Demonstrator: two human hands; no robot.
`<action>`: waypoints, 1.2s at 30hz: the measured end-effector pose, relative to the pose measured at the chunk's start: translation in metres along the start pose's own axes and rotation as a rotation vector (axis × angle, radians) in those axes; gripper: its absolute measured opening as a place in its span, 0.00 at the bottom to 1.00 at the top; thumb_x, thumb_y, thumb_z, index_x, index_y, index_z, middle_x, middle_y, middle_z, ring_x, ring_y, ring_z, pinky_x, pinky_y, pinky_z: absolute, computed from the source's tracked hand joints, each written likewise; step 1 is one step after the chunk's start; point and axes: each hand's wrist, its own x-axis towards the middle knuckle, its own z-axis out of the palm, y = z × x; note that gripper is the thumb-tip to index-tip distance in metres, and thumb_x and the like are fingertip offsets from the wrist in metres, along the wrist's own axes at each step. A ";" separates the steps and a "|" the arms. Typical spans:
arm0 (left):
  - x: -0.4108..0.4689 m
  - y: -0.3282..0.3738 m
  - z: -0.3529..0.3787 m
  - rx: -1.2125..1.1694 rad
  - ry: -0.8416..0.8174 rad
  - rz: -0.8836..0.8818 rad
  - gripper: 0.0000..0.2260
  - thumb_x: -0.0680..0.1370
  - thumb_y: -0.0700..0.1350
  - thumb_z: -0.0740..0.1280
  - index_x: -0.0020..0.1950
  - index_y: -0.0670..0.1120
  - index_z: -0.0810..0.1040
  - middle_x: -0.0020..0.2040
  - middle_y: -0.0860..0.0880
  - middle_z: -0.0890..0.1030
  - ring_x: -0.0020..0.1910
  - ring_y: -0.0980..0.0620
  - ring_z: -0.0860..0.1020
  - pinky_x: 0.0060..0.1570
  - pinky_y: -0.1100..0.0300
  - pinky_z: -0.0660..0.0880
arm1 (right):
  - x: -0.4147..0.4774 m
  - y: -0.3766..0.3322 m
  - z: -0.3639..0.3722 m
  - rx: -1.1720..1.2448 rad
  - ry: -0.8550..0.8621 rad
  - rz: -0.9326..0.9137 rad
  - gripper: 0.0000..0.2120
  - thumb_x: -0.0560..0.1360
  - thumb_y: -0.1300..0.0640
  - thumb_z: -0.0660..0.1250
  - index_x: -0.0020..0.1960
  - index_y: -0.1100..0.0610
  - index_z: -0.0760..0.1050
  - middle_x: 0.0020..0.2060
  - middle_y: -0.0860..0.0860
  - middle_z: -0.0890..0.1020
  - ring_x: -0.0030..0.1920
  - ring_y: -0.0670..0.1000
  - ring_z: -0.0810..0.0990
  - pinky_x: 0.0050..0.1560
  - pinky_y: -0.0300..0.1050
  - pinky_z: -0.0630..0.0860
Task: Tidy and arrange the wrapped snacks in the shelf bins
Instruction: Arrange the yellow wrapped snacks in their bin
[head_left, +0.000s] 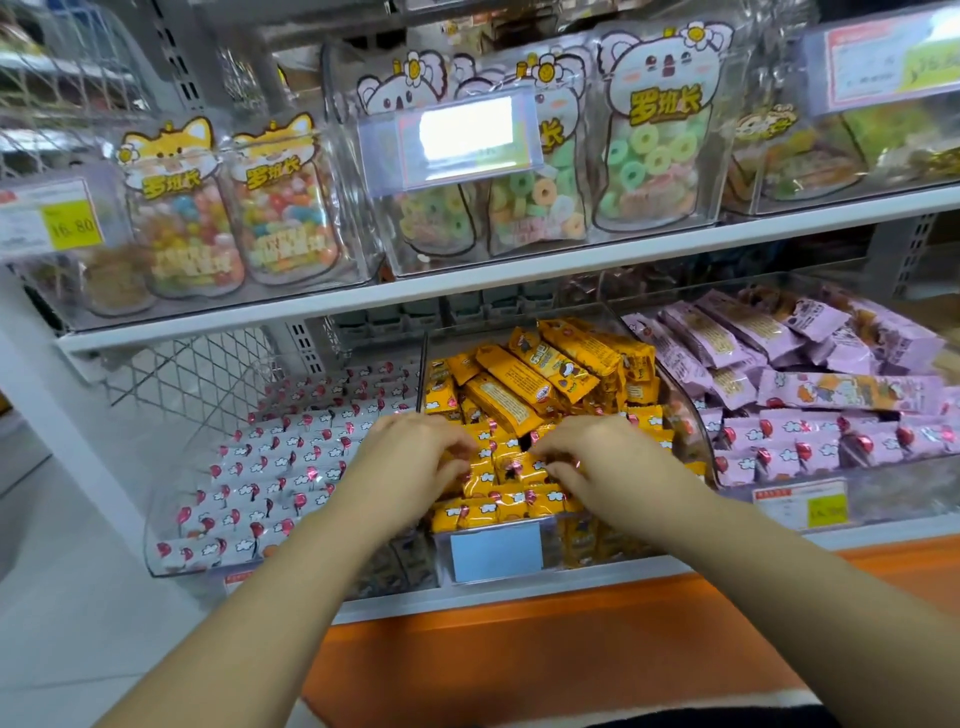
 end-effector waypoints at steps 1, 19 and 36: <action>0.000 -0.002 0.001 0.061 -0.030 0.019 0.11 0.77 0.53 0.66 0.59 0.59 0.78 0.57 0.59 0.79 0.61 0.57 0.72 0.68 0.51 0.63 | 0.004 -0.002 0.005 -0.029 -0.013 -0.024 0.13 0.79 0.56 0.60 0.62 0.50 0.76 0.59 0.47 0.78 0.58 0.49 0.76 0.59 0.48 0.74; 0.012 0.010 0.010 0.205 -0.110 -0.028 0.09 0.82 0.50 0.58 0.55 0.52 0.76 0.55 0.54 0.80 0.60 0.52 0.74 0.73 0.52 0.46 | 0.016 0.003 -0.002 -0.350 -0.129 0.047 0.15 0.75 0.69 0.58 0.57 0.56 0.73 0.48 0.54 0.77 0.52 0.55 0.75 0.50 0.47 0.73; 0.039 0.044 0.003 -0.133 0.277 -0.013 0.15 0.78 0.53 0.63 0.65 0.56 0.71 0.61 0.56 0.73 0.58 0.55 0.74 0.64 0.55 0.64 | 0.004 0.014 -0.021 0.033 0.390 0.171 0.07 0.75 0.52 0.66 0.52 0.51 0.76 0.37 0.44 0.80 0.34 0.42 0.73 0.34 0.40 0.72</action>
